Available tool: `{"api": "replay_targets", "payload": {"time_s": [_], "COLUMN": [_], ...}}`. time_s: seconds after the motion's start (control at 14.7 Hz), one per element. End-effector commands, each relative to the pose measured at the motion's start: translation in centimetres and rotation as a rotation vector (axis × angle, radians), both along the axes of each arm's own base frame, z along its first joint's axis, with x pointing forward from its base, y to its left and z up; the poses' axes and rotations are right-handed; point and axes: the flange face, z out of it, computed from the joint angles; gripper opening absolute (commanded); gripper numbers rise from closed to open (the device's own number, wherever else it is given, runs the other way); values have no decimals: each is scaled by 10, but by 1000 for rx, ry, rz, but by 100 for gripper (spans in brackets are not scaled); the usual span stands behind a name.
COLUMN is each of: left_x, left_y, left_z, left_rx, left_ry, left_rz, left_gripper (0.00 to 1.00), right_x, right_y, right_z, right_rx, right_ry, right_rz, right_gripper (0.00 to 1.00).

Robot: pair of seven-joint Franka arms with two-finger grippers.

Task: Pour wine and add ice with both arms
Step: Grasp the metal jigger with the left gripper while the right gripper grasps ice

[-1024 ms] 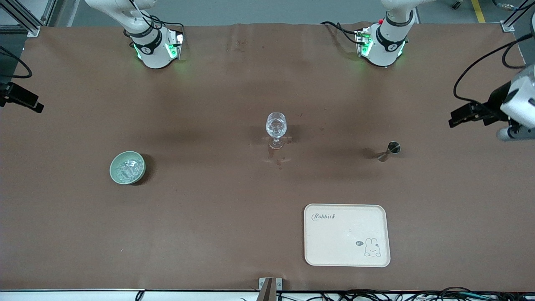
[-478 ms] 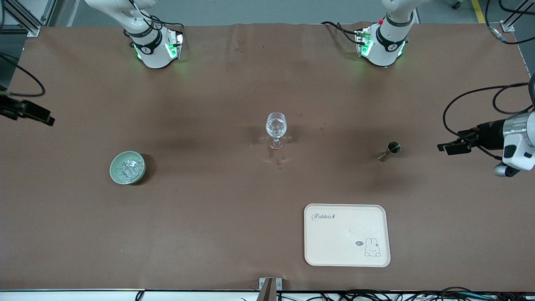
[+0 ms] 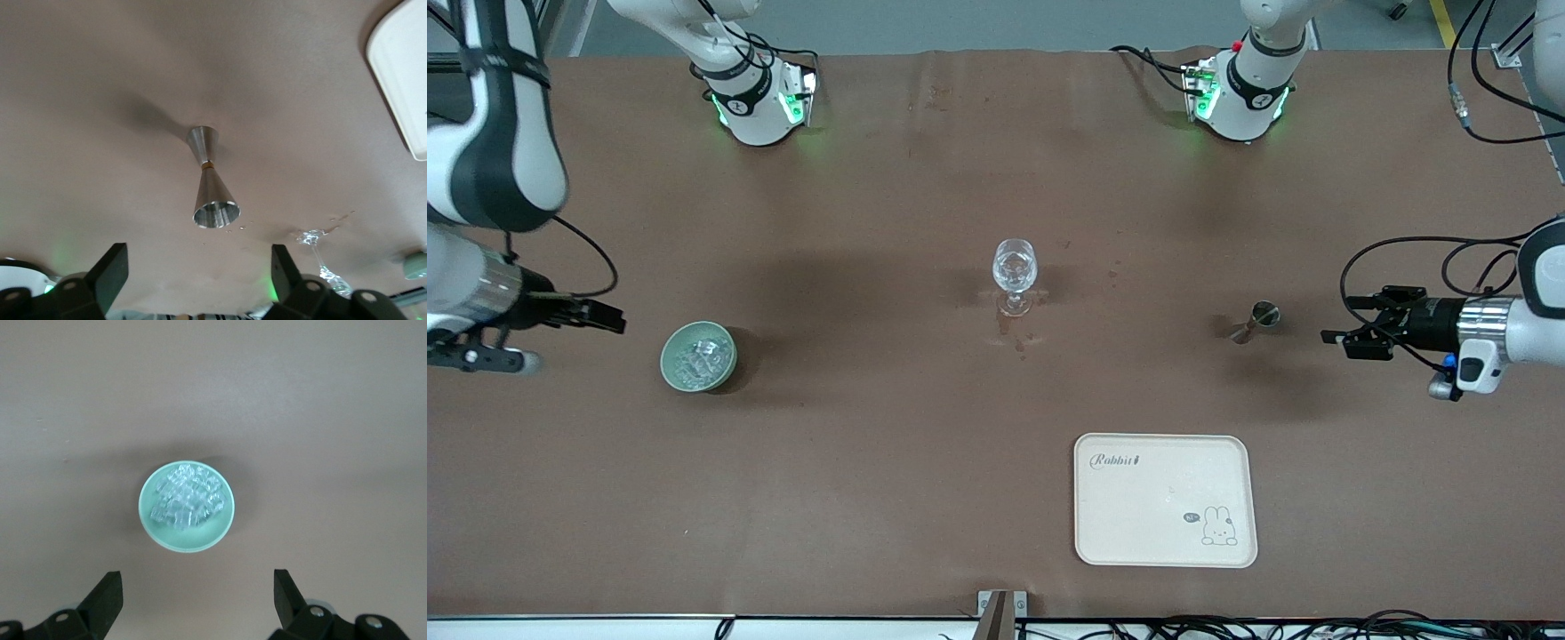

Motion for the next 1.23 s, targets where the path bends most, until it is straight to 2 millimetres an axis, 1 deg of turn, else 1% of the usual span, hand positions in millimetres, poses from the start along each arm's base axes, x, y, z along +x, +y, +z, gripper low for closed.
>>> {"api": "replay_targets", "payload": {"time_s": [0.0, 0.07, 0.14, 0.2, 0.34, 0.41, 0.55, 0.61, 0.75, 0.82, 0.89, 1.02, 1.16], "left_x": [5, 4, 3, 3, 4, 4, 1, -1, -3, -6, -7, -12, -17], "left_y": [-4, 1, 12, 15, 14, 11, 9, 10, 4, 1, -5, -11, -14], "left_z": [-26, -40, -54, -67, -80, -87, -103, -112, -119, -126, -133, -143, -154], "left_rx": [-47, -65, -81, -87, -82, -87, -97, -104, -109, -116, -131, -151, -158], "left_ry": [53, 75, 99, 132, 161, 185, 220, 234, 250, 263, 280, 307, 328], "left_rz": [52, 89, 146, 180, 225, 247, 261, 266, 260, 256, 254, 259, 256], "left_gripper": [88, 88, 88, 87, 84, 82, 79, 78, 72, 70, 69, 69, 67], "right_x": [-12, -17, -23, -31, -43, -48, -52, -52, -53, -54, -54, -55, -55], "right_y": [10, 16, 21, 23, 26, 26, 34, 35, 35, 37, 42, 42, 42], "right_z": [-48, -62, -77, -95, -120, -128, -146, -154, -161, -167, -169, -177, -183], "right_rx": [12, 11, 10, 8, 4, 3, 4, 4, 4, 7, 9, 9, 8], "right_ry": [-23, -33, -50, -78, -119, -128, -116, -107, -98, -92, -89, -78, -78], "right_rz": [29, 40, 48, 49, 56, 55, 68, 71, 68, 67, 76, 79, 79], "right_gripper": [100, 100, 100, 100, 100, 100, 99, 99, 96, 92, 85, 71, 67]}}
